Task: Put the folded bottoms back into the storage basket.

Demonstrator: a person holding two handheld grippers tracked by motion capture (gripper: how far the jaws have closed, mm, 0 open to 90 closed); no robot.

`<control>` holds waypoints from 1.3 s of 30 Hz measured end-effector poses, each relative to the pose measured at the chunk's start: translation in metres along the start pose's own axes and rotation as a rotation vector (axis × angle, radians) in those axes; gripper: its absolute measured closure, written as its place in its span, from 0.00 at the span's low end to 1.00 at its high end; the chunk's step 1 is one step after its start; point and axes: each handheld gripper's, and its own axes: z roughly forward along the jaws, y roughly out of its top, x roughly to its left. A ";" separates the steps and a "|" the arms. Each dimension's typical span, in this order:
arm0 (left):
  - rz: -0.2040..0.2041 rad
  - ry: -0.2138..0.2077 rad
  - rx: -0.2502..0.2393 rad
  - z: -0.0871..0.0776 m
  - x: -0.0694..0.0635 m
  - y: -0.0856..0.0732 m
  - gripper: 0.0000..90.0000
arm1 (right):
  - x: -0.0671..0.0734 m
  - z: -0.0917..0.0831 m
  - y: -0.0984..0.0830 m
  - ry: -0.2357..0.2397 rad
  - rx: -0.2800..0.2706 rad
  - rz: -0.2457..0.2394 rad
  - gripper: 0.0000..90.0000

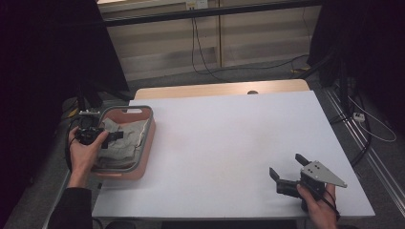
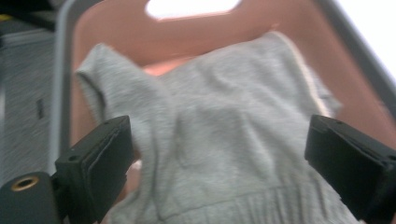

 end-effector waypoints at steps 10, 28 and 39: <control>-0.001 -0.018 -0.096 -0.017 0.001 -0.001 0.08 | -0.001 0.001 0.000 -0.001 -0.004 0.011 0.00; 0.053 0.000 -0.258 -0.040 -0.008 -0.010 0.07 | -0.002 -0.001 0.000 -0.009 -0.004 0.009 0.01; 0.050 -0.003 -0.298 -0.053 -0.011 -0.022 0.06 | 0.000 -0.002 0.000 -0.013 -0.004 -0.002 0.00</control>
